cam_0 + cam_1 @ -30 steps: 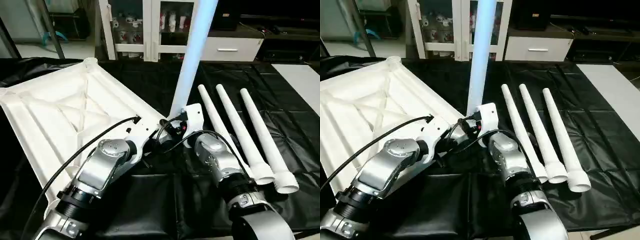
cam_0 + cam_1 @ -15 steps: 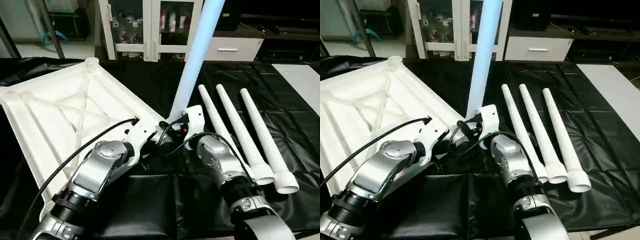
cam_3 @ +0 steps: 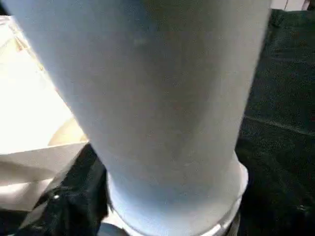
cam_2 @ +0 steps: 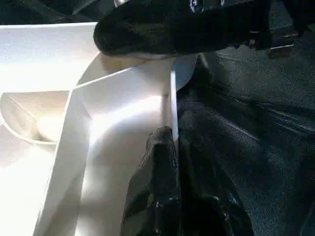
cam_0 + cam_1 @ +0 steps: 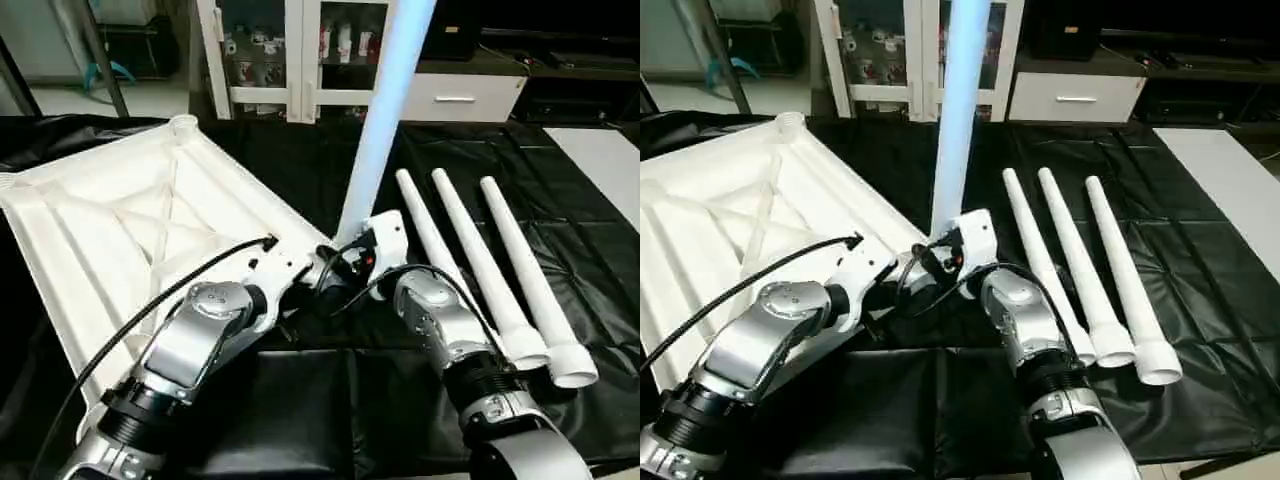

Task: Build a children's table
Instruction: Rotate leg to tighten

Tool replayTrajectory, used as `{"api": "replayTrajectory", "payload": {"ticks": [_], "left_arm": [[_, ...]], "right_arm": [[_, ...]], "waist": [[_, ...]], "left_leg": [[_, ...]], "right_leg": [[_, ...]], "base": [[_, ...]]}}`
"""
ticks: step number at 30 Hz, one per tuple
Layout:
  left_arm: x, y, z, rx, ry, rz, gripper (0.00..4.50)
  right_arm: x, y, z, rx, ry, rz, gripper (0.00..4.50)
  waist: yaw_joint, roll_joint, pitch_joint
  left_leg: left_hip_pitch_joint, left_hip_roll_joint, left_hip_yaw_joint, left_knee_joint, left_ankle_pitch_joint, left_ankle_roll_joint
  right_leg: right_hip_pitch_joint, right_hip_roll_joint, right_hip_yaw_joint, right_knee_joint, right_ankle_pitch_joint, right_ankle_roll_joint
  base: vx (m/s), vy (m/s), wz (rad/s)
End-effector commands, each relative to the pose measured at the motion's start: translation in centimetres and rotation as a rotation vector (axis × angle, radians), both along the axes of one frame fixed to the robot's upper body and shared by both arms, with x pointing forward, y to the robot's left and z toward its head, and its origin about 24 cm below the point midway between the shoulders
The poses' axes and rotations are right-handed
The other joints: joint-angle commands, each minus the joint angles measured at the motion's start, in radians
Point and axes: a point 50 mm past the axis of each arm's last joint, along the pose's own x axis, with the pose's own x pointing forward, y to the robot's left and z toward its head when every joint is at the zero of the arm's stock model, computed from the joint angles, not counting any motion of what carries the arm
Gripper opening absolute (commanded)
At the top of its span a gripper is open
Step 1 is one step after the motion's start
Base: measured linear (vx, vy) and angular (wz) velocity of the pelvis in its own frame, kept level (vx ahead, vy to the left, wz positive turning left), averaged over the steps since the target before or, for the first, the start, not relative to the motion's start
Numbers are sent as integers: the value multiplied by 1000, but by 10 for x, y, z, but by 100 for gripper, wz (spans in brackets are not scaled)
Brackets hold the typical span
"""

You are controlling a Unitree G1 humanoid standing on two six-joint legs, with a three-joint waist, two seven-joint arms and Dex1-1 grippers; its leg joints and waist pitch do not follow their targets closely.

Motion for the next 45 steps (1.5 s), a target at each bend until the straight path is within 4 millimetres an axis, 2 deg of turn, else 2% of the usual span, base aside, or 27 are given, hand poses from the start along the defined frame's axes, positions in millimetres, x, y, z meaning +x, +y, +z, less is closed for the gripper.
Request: {"api": "replayTrajectory", "payload": {"ticks": [1, 11, 14, 22, 23, 33, 35, 38, 44, 45], "left_arm": [[-9, -10, -3, -16, 36, -79, 0], [-9, -9, -3, -10, 39, -87, 0], [-10, -9, -4, -8, 43, -90, 0], [-11, -8, -4, -3, 48, -98, 0], [-11, -7, -4, -2, 49, -99, 0], [-12, -7, -4, 3, 57, -113, 0], [-13, -6, -4, 4, 57, -113, 0], [-13, -6, -5, 8, 59, -116, 0], [-15, -5, -5, 12, 66, -125, 0], [-15, -5, -5, 12, 67, -126, 0]], "right_arm": [[2, -2, 2, -12, 1, -11, 390], [0, 0, 9, 12, -24, 32, 390], [-3, -1, 11, 33, -41, 61, 390], [-9, -9, 11, 37, -51, 98, 390], [-10, -10, 11, 36, -51, 97, 390], [-10, -15, 14, 57, -48, 91, 390], [-11, -14, 14, 60, -48, 95, 356], [-12, -14, 14, 63, -46, 100, 345], [-13, -15, 13, 63, -46, 112, 284], [-13, -15, 13, 62, -46, 119, 279]], "waist": [[2, 12, -55], [3, 10, -53], [4, 12, -53], [16, 12, -57], [17, 15, -58], [16, 16, -57], [16, 17, -58], [18, 17, -58], [19, 17, -57], [18, 15, -58]], "left_leg": [[12, 48, -23, -84, -217, 7], [11, 48, -24, -85, -222, 7], [13, 49, -24, -86, -230, 5], [14, 49, -21, -83, -165, 21], [14, 48, -21, -82, -155, 24], [15, 49, -22, -83, -173, 16], [15, 49, -22, -83, -167, 17], [16, 49, -22, -82, -158, 20], [16, 48, -21, -82, -161, 15], [16, 48, -21, -82, -164, 14]], "right_leg": [[43, -51, 30, -69, -190, -227], [44, -51, 30, -70, -203, -222], [43, -51, 30, -71, -211, -217], [48, -50, 29, -65, -120, -237], [49, -50, 29, -63, -110, -242], [50, -49, 28, -65, -120, -243], [51, -51, 29, -64, -113, -245], [51, -50, 28, -62, -103, -245], [51, -50, 28, -62, -108, -246], [51, -50, 28, -63, -112, -245]], "base": [[0, 0, 0], [0, 0, 0], [0, 0, 0], [0, 0, 0], [0, 0, 0], [0, 0, 0], [0, 0, 0], [0, 0, 0], [0, 0, 0], [0, 0, 0]]}}
